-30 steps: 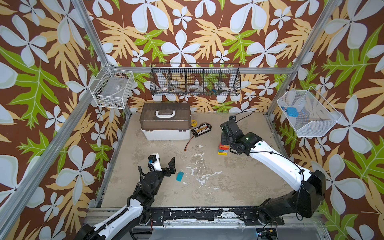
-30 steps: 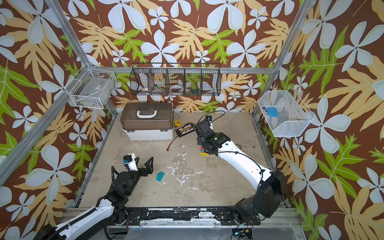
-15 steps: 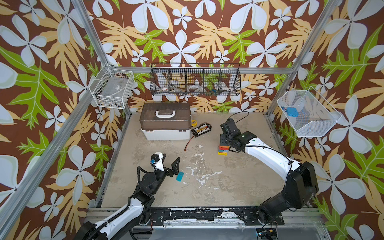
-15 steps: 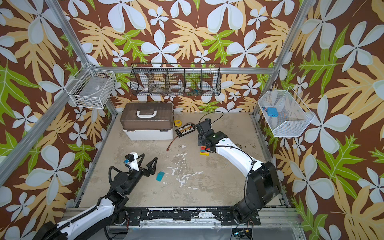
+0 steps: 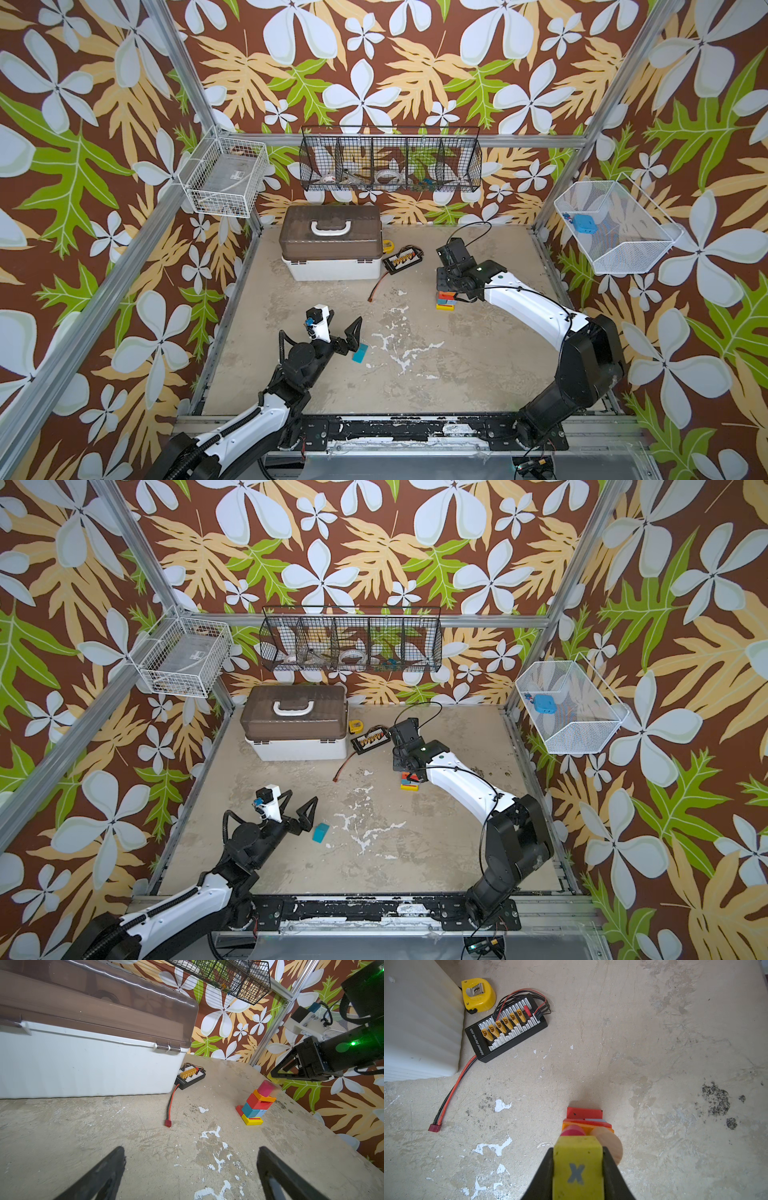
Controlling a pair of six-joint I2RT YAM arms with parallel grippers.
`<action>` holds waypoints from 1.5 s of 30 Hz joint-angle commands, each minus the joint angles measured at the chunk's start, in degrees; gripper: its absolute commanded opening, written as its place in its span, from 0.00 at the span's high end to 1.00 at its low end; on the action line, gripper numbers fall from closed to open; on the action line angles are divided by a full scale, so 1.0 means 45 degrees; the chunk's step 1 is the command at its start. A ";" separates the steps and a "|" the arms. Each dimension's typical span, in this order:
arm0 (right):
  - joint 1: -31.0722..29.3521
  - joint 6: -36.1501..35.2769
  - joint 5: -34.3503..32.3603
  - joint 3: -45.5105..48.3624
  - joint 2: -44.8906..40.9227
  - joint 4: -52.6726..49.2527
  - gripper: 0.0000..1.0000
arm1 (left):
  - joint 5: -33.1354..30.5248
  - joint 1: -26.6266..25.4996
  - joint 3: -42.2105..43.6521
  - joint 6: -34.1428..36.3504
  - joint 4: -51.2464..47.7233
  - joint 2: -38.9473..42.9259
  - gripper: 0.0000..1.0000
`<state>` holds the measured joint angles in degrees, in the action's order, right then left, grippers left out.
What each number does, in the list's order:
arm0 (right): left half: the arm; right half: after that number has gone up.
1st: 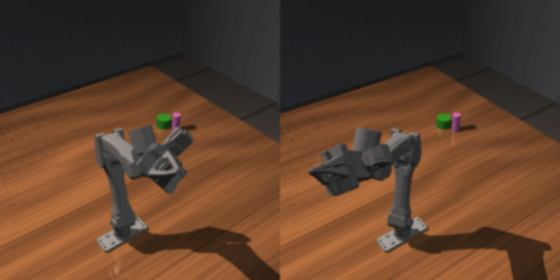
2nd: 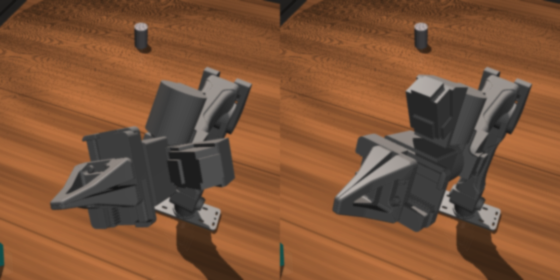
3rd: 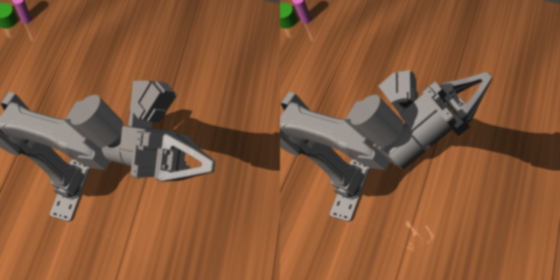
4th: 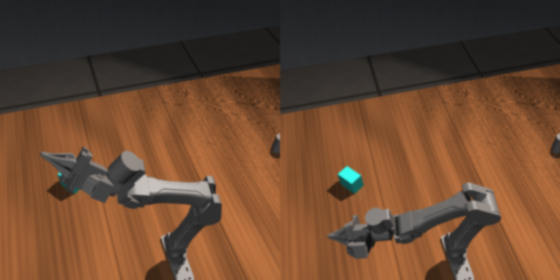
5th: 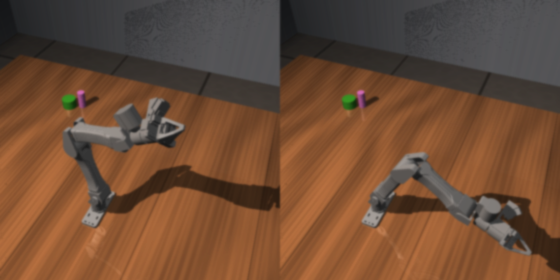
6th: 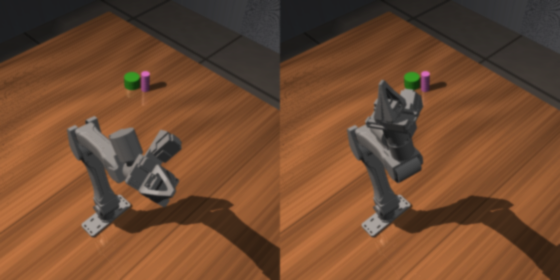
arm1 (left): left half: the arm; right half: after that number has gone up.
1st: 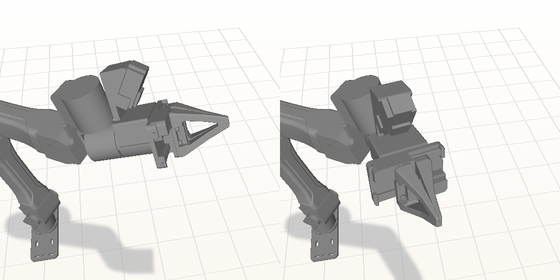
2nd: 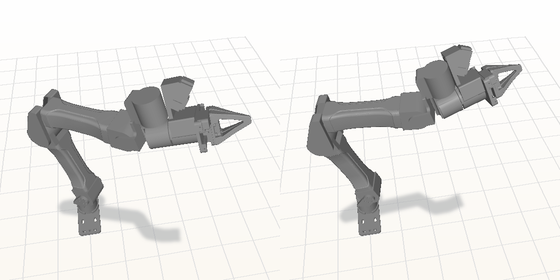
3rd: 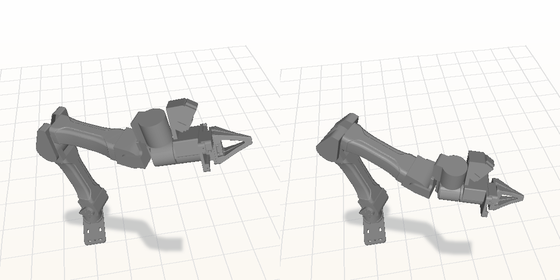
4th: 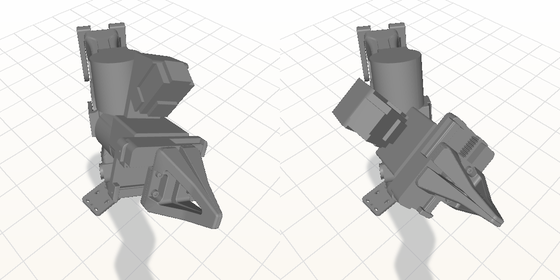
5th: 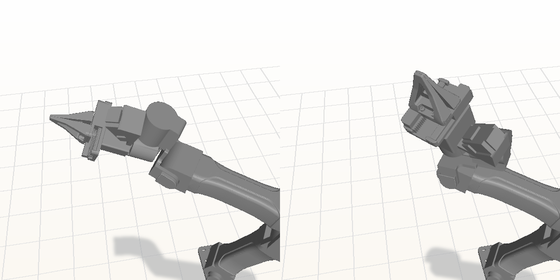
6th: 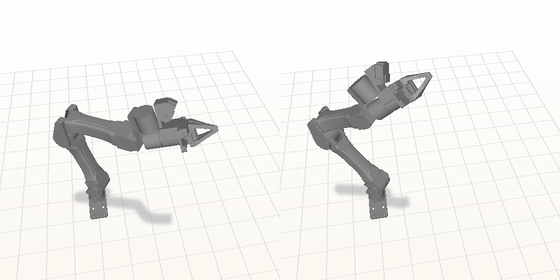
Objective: Build the wood block tower
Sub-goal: 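Lower the yellow X cube onto the cylinders and open the right gripper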
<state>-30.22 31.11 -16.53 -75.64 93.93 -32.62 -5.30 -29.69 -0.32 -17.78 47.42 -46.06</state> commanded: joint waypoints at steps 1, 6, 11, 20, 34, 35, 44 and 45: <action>0.0034 0.0130 -0.0401 -0.0038 0.0026 -0.0113 1.00 | 0.0064 -0.0003 0.0363 0.0130 0.0473 -0.0008 0.00; 0.0129 0.0195 -0.0332 0.0087 -0.0043 -0.0058 0.99 | 0.0074 -0.0003 0.0351 0.0110 0.0467 -0.0017 0.00; 0.0210 0.0149 -0.0275 0.0097 -0.0081 -0.0080 0.99 | 0.0042 -0.0003 0.0332 0.0096 0.0443 -0.0056 0.00; 0.0299 0.0195 -0.0022 0.0206 0.0056 0.0107 0.97 | -0.0012 -0.0004 0.0246 0.0037 0.0366 -0.0212 0.00; 0.0340 0.0254 -0.0007 0.0187 0.0091 0.0177 0.95 | -0.0015 -0.0003 0.0088 0.0007 0.0263 -0.0506 0.00; 0.0328 0.0257 0.0002 0.0194 0.0074 0.0179 0.95 | -0.0009 -0.0005 0.0073 0.0006 0.0263 -0.0525 0.00; 0.0355 0.0334 0.0020 0.0227 0.0045 0.0290 0.87 | 0.0011 -0.0003 0.0031 -0.0009 0.0214 -0.0640 0.00; 0.0367 0.0331 0.0042 0.0230 0.0063 0.0296 0.87 | 0.0011 -0.0003 0.0014 -0.0015 0.0212 -0.0657 0.00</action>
<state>-28.64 32.36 -16.34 -74.46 94.30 -31.99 -5.32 -29.69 -0.32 -17.96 47.35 -48.88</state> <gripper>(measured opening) 0.298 0.996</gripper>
